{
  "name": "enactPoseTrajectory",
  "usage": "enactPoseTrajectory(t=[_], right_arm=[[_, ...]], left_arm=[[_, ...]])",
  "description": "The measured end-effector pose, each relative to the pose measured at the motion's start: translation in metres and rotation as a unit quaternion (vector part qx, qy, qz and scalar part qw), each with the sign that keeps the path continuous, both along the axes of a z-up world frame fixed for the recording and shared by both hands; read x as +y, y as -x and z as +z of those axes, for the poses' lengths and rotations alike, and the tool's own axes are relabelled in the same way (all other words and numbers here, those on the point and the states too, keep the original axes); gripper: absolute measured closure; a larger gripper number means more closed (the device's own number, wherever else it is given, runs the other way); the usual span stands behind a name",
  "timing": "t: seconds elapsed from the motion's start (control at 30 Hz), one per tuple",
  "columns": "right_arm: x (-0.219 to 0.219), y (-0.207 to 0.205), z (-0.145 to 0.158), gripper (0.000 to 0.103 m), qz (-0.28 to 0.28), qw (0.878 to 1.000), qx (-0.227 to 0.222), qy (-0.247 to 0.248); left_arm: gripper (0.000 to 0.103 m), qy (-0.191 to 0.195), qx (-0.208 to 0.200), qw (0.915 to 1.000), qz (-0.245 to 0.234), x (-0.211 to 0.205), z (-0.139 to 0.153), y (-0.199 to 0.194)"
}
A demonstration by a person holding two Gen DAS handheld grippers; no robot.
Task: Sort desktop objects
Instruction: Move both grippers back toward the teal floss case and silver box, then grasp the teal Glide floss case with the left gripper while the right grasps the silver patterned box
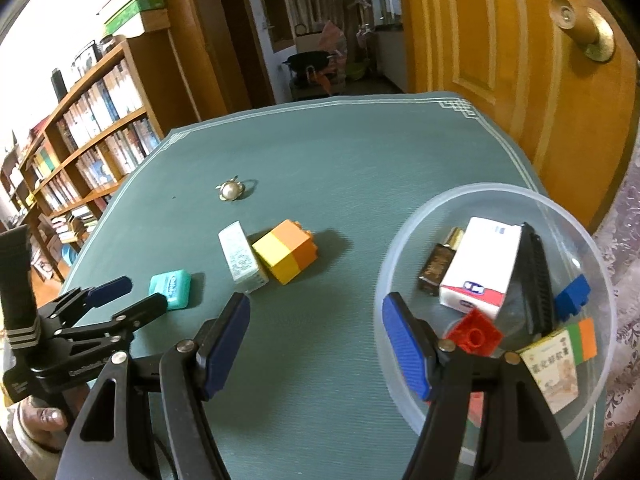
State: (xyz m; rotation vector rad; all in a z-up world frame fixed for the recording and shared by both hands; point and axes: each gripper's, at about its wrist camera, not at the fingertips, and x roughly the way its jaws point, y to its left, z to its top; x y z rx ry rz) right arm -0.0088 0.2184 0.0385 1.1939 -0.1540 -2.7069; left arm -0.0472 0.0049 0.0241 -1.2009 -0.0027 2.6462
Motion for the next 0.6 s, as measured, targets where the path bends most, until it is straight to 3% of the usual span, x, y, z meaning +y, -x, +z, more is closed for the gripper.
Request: enactPoseTrajectory(t=[0.3, 0.5, 0.6], right_arm=[[-0.02, 0.002, -0.008, 0.027, 0.039, 0.999, -0.008, -0.006], [-0.029, 0.008, -0.013, 0.027, 0.057, 0.998, -0.018, -0.003], [-0.036, 0.013, -0.014, 0.027, 0.071, 0.997, -0.019, -0.001]], left_arm=[[0.026, 0.022, -0.016, 0.9991, -0.033, 0.002, -0.015, 0.019], [0.026, 0.078, 0.008, 0.9953, -0.057, 0.015, -0.02, 0.018], [0.028, 0.071, 0.011, 0.9958, -0.056, 0.013, -0.02, 0.019]])
